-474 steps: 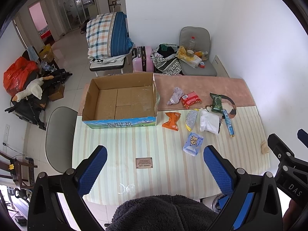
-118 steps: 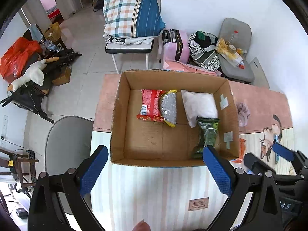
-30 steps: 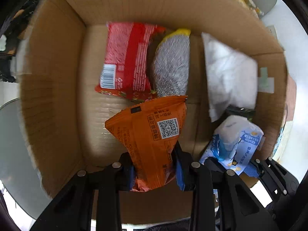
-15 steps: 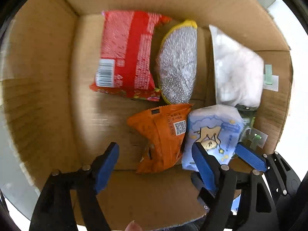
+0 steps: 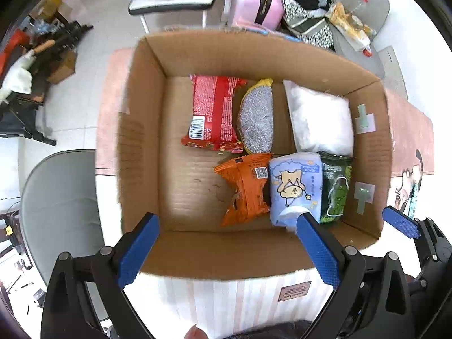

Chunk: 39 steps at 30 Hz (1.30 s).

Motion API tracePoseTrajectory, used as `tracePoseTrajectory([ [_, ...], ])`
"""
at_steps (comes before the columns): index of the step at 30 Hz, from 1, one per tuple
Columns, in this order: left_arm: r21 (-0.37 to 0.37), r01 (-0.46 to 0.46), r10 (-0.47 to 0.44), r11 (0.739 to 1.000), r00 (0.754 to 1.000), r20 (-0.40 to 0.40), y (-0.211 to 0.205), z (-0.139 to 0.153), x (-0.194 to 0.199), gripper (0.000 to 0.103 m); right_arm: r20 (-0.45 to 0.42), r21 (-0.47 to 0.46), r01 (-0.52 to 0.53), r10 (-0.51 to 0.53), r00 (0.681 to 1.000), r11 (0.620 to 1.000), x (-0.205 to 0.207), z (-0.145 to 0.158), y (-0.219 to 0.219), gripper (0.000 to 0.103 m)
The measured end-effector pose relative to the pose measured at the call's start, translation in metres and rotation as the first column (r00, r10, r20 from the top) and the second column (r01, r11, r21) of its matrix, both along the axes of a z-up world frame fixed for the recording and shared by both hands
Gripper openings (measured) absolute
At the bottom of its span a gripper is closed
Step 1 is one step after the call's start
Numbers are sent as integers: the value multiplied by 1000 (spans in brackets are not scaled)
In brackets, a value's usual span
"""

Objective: Organize soft objects
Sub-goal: 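Place both packs into the box and open both grippers, then grasp the lavender sock with the left gripper while the right grasps the blue stick pack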

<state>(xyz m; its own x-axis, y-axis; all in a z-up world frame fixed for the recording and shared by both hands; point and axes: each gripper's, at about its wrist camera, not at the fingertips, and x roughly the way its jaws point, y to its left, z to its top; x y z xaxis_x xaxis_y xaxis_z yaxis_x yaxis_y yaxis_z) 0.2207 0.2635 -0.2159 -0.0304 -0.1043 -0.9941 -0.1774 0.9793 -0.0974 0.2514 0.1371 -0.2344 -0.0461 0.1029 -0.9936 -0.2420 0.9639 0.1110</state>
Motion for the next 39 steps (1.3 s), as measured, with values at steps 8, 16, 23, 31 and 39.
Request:
tracePoseTrajectory([
  [8,34,15,-19,999,995,98,-10,33,-21,100,90,2,7,-7,996,1000,-28,37,-17,103],
  [16,87,5,-22,996,980,195,-26,71,-59,100,162,27,-7,3,987,1000,-58,80,-36,103],
  [23,78,-7,-10,997,974,225,-38,88,-66,100,193,83,-12,-4,981,997,-71,102,-48,103],
  [31,186,65,-118,981,949,291,-94,114,-48,100,247,167,94,-134,960,982,-72,117,-115,103],
  [39,253,285,-348,925,901,258,-220,85,8,100,190,57,326,-330,924,944,-61,81,-264,103],
])
